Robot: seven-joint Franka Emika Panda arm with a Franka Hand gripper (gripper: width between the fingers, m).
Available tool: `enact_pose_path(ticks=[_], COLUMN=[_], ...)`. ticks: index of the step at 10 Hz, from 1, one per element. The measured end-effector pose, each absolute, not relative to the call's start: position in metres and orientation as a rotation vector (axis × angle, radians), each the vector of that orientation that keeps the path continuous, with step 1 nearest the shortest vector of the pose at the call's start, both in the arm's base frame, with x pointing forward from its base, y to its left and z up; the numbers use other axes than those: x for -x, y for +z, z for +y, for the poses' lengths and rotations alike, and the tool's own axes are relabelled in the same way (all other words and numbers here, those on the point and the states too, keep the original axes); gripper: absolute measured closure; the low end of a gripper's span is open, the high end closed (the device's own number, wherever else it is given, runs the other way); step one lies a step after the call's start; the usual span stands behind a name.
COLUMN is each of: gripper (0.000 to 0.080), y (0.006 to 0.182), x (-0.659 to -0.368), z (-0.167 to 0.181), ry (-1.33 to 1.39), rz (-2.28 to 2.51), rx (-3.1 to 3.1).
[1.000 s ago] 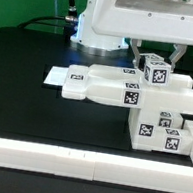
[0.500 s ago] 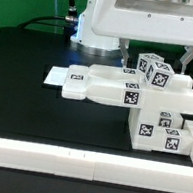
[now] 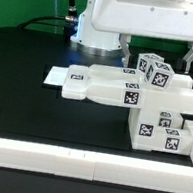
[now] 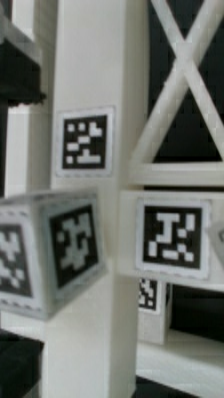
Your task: Assemble chair
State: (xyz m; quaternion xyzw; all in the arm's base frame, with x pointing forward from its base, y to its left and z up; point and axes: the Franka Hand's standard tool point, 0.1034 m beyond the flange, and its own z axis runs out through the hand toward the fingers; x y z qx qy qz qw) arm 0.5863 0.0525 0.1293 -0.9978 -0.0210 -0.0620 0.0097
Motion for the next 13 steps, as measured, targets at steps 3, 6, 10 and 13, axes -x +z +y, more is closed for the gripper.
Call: enact_pose_path(ticks=[3, 6, 10, 13], gripper=[0.015, 0.015, 0.0173, 0.052], y=[0.127, 0.123, 0.118, 0.118], x=[-0.585, -0.584, -0.582, -0.582], z=[0.053, 0.05, 0.051, 0.051], ry=[-0.188, -0.175, -0.165, -0.164], rz=[-0.066, -0.063, -0.066, -0.065], rx=[3.117, 3.121, 3.124, 3.124])
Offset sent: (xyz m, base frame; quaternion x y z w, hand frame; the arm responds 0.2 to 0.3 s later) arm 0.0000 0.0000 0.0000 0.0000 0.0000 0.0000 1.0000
